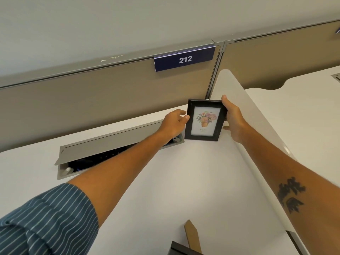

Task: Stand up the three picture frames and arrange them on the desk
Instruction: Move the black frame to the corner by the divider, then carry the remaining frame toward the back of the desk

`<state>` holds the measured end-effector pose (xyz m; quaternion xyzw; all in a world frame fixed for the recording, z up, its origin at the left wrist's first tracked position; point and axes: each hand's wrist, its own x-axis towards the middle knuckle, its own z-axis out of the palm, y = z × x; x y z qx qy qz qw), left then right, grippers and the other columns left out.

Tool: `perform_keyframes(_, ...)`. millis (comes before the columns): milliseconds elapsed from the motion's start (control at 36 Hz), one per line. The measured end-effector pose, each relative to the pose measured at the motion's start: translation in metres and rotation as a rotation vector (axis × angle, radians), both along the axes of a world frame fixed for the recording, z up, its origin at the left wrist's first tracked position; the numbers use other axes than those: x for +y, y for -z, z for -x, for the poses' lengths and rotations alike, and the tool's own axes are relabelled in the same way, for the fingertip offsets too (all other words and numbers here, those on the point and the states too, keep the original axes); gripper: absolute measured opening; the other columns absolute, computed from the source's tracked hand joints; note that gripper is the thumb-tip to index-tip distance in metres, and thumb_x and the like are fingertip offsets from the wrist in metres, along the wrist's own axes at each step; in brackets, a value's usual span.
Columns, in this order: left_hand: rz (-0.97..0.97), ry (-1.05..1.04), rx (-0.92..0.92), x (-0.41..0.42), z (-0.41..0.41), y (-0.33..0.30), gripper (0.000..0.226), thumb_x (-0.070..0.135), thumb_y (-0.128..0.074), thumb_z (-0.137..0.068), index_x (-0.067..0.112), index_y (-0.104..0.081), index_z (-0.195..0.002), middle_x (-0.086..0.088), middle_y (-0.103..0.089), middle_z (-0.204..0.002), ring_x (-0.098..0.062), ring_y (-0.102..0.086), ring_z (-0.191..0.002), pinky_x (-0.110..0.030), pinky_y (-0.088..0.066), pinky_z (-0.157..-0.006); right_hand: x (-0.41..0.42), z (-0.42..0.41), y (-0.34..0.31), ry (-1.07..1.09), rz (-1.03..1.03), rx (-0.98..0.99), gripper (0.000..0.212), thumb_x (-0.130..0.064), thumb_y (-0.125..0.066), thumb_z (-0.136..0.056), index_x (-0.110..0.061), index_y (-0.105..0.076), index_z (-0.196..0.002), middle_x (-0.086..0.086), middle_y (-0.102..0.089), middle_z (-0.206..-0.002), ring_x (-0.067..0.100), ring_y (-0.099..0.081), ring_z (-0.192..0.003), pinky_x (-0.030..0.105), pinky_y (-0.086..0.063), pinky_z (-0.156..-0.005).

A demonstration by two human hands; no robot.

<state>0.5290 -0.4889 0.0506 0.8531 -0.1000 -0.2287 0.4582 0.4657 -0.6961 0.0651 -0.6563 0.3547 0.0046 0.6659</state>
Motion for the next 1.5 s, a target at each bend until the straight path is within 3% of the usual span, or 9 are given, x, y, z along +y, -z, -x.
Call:
perform_keyframes(56,-0.026,-0.014,-0.002,0.005,0.008,-0.001,0.051,0.038,-0.050,-0.106,0.014,-0.046,-0.151,-0.011,-0.059,-0.147,-0.028,-0.059,-0.132,-0.036,-0.048,-0.105,0.003,0.008,0.002,0.014,0.064,-0.003,0.115,-0.107,-0.055,-0.060,-0.039,-0.052,-0.152,-0.006,-0.062,-0.154,0.024,-0.052,-0.145,0.058,-0.030,-0.124)
perform_keyframes(194,0.005,0.015,-0.084,0.029,0.047,-0.003,0.063,0.040,-0.051,-0.106,0.018,-0.028,-0.161,-0.004,-0.038,-0.164,-0.020,-0.048,-0.141,-0.035,-0.042,-0.114,0.019,0.040,0.002,-0.104,0.155,0.077,0.120,-0.099,-0.044,-0.080,-0.023,-0.025,-0.171,0.003,-0.032,-0.177,0.031,-0.029,-0.164,0.057,-0.022,-0.132)
perform_keyframes(306,0.020,0.119,-0.220,0.057,0.087,0.000,0.069,0.040,-0.050,-0.106,0.025,-0.017,-0.164,0.004,-0.014,-0.173,-0.019,-0.018,-0.159,-0.036,-0.030,-0.121,0.032,0.081,0.021,-0.229,0.560,0.056,0.088,-0.066,-0.055,-0.103,-0.018,-0.026,-0.171,0.009,-0.031,-0.178,0.034,-0.029,-0.163,0.057,-0.030,-0.130)
perform_keyframes(472,-0.092,0.185,-0.217,0.106,0.145,0.004,0.070,0.050,-0.042,-0.106,0.039,-0.004,-0.164,0.013,0.010,-0.173,-0.020,0.011,-0.160,-0.049,-0.016,-0.128,0.049,0.143,0.039,-0.554,0.963,0.030,0.076,-0.060,-0.049,-0.108,-0.022,-0.028,-0.171,0.005,-0.024,-0.181,0.030,-0.018,-0.168,0.053,-0.015,-0.134)
perform_keyframes(833,0.147,-0.069,0.193,0.171,0.276,0.000,0.041,0.047,-0.042,-0.108,0.035,-0.049,-0.146,0.013,-0.065,-0.136,-0.008,-0.056,-0.133,-0.024,-0.042,-0.107,0.113,0.283,0.006,-0.410,0.318,0.037,0.066,-0.065,-0.040,-0.108,-0.031,-0.043,-0.164,-0.005,-0.048,-0.167,0.013,-0.048,-0.148,0.034,-0.034,-0.124)
perform_keyframes(944,0.190,-0.101,0.257,0.181,0.305,-0.004,0.044,0.052,-0.038,-0.107,0.034,-0.053,-0.144,0.017,-0.068,-0.129,-0.001,-0.061,-0.124,-0.029,-0.046,-0.107,0.123,0.321,0.013,-0.333,0.191,0.057,0.116,-0.110,-0.034,-0.067,-0.033,-0.057,-0.150,-0.004,-0.070,-0.137,0.016,-0.066,-0.126,0.040,-0.052,-0.108)
perform_keyframes(1083,0.183,-0.110,0.275,0.188,0.332,-0.006,0.045,0.053,-0.038,-0.107,0.032,-0.056,-0.142,0.014,-0.070,-0.128,-0.005,-0.063,-0.122,-0.035,-0.048,-0.109,0.139,0.352,0.016,-0.281,0.082,0.128,0.082,-0.083,-0.022,-0.097,-0.030,-0.073,-0.134,0.002,-0.082,-0.120,0.024,-0.072,-0.115,0.046,-0.056,-0.102)
perform_keyframes(1194,0.166,-0.081,0.275,0.188,0.347,-0.009,0.041,0.051,-0.037,-0.108,0.035,-0.060,-0.138,0.014,-0.071,-0.128,-0.006,-0.064,-0.122,-0.026,-0.049,-0.097,0.148,0.369,0.021,-0.221,0.062,0.155,0.089,-0.080,-0.020,-0.093,-0.020,-0.083,-0.114,0.005,-0.085,-0.101,0.030,-0.077,-0.098,0.051,-0.059,-0.104)
perform_keyframes(1500,0.174,-0.110,0.189,0.186,0.368,-0.014,0.031,0.031,-0.043,-0.111,0.028,-0.063,-0.134,0.024,-0.068,-0.108,0.010,-0.062,-0.099,-0.003,-0.050,-0.066,0.169,0.389,0.017,-0.120,-0.212,0.108,0.092,-0.081,-0.016,-0.100,-0.017,-0.072,-0.137,0.012,-0.082,-0.125,0.036,-0.074,-0.122,0.060,-0.048,-0.116)
